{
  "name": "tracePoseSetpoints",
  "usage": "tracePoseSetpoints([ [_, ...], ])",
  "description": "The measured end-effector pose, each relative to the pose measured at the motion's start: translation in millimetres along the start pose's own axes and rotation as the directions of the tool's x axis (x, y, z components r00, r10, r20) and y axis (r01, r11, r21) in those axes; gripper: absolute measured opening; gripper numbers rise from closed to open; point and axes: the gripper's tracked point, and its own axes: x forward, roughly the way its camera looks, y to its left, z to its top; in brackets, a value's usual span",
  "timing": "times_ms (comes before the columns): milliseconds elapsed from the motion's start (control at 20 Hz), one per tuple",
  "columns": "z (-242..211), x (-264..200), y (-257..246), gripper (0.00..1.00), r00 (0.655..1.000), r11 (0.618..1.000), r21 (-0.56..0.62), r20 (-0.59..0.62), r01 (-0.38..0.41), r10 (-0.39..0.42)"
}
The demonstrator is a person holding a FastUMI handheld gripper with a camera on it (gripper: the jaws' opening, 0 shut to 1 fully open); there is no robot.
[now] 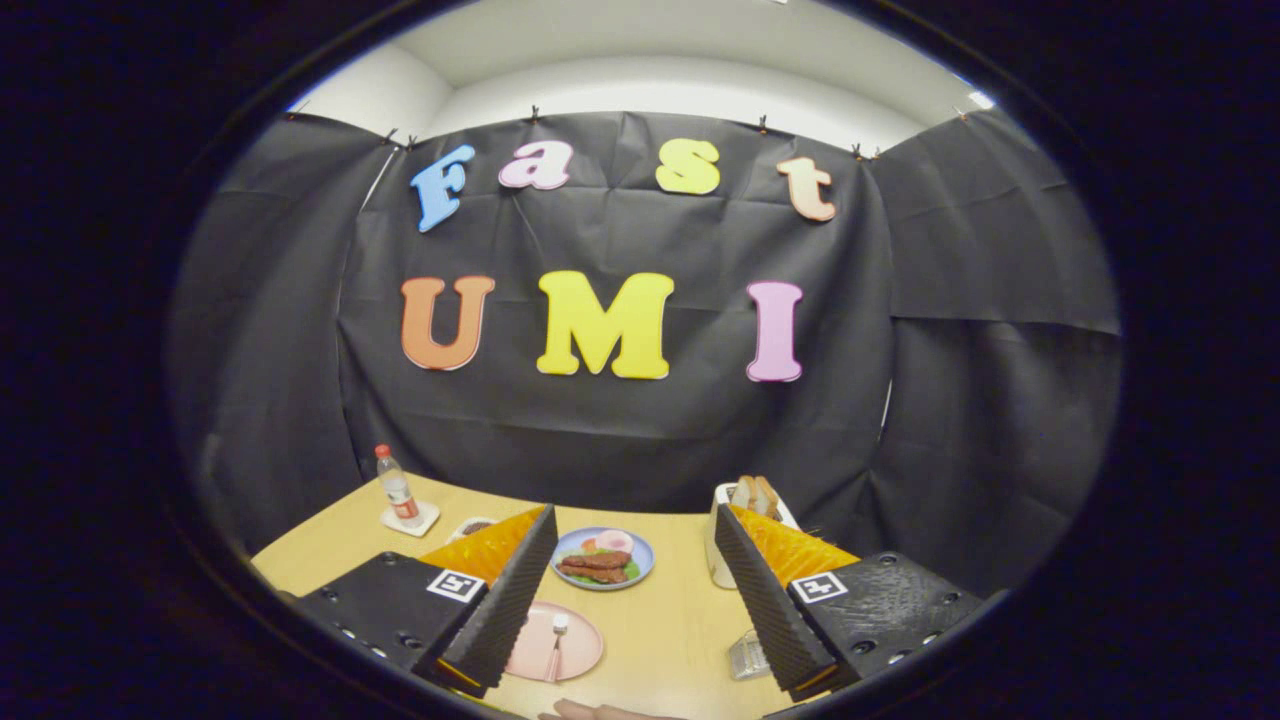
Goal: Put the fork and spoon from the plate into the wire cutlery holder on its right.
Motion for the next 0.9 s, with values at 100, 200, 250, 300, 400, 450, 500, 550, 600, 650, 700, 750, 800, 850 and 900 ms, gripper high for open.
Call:
tracePoseSetpoints([
  [100,-25.2,10.4,9.4,0.95,0.999,1.000,-0.011,-0.048,-0.019,0.018],
  [200,-52.0,23.0,21.7,0.95,0.994,0.999,-0.012,-0.106,-0.038,0.036],
  [250,-66.8,29.5,28.2,0.95,0.990,0.999,-0.010,-0.137,-0.047,0.045],
  [300,-83.0,34.6,34.3,0.95,0.985,0.998,-0.012,-0.167,-0.057,0.054],
  [400,-116.8,49.8,43.6,0.95,0.971,0.998,-0.028,-0.234,-0.058,0.050],
  [450,-135.6,56.6,44.8,0.95,0.961,0.998,-0.041,-0.275,-0.046,0.033],
  [500,-152.2,62.2,48.3,0.95,0.950,0.998,-0.036,-0.309,-0.046,0.033],
  [550,-170.2,69.8,53.3,0.95,0.939,0.998,-0.029,-0.343,-0.048,0.035],
  [600,-185.7,76.8,57.3,0.95,0.926,0.998,-0.028,-0.376,-0.050,0.035],
  [650,-202.3,83.8,60.6,0.94,0.912,0.998,-0.034,-0.409,-0.048,0.030],
  [700,-216.8,88.9,63.2,0.94,0.897,0.998,-0.032,-0.441,-0.047,0.028],
  [750,-232.3,92.0,68.2,0.94,0.882,0.998,-0.025,-0.470,-0.053,0.035],
  [800,-245.8,95.9,73.7,0.94,0.866,0.998,-0.021,-0.499,-0.056,0.038],
  [850,-258.1,99.5,77.6,0.94,0.852,0.998,-0.019,-0.522,-0.054,0.036],
  [900,-268.6,103.2,83.3,0.91,0.836,0.998,-0.014,-0.547,-0.058,0.041],
])
